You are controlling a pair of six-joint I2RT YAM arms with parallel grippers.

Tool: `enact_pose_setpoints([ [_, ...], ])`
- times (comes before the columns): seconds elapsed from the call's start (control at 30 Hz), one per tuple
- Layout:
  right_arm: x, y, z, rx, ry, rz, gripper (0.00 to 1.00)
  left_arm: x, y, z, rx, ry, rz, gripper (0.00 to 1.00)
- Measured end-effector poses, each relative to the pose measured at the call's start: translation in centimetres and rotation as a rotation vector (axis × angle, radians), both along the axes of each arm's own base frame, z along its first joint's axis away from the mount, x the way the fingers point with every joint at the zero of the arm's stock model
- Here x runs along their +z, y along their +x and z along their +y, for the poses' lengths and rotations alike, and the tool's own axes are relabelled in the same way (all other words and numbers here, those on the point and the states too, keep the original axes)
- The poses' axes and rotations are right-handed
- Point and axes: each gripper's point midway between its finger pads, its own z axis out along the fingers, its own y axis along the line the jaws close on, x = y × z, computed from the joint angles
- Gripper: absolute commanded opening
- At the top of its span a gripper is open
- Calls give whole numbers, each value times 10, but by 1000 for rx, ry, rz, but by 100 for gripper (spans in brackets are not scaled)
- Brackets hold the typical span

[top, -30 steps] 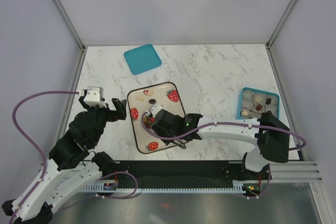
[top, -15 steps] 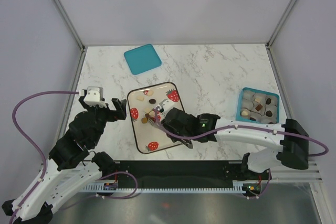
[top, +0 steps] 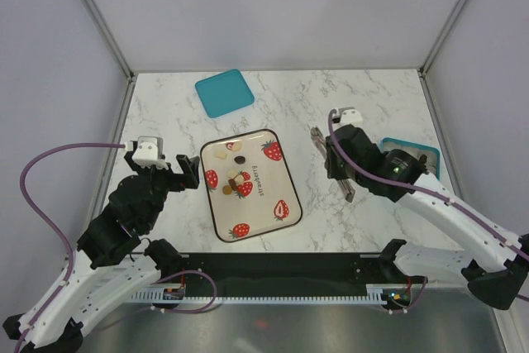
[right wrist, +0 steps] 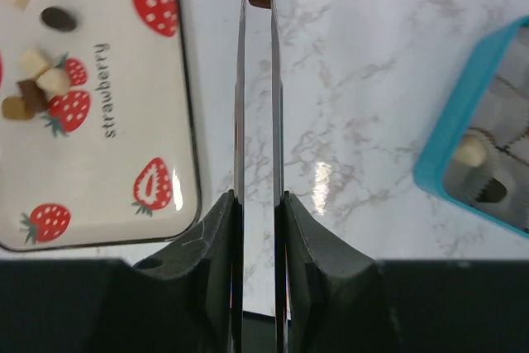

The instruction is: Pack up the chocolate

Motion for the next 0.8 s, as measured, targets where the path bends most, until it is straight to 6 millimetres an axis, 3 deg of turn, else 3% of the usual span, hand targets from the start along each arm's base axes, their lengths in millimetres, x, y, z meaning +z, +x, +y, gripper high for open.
enact_pose_setpoints([
  [0.17,0,15,-68,-230,-41,29,33,0,0,0,0,0,0,100],
  [0.3,-16,19,-117,-408,-72,99,33,0,0,0,-1,0,0,100],
  [0.43,-30,17,-153,-535,-72,164,33,0,0,0,-1,0,0,100],
  [0.63,-40,13,-180,-629,-46,213,33,0,0,0,-2,1,1,100],
  [0.8,-54,8,-191,-671,-15,263,33,-1,1,-1,-3,4,4,100],
])
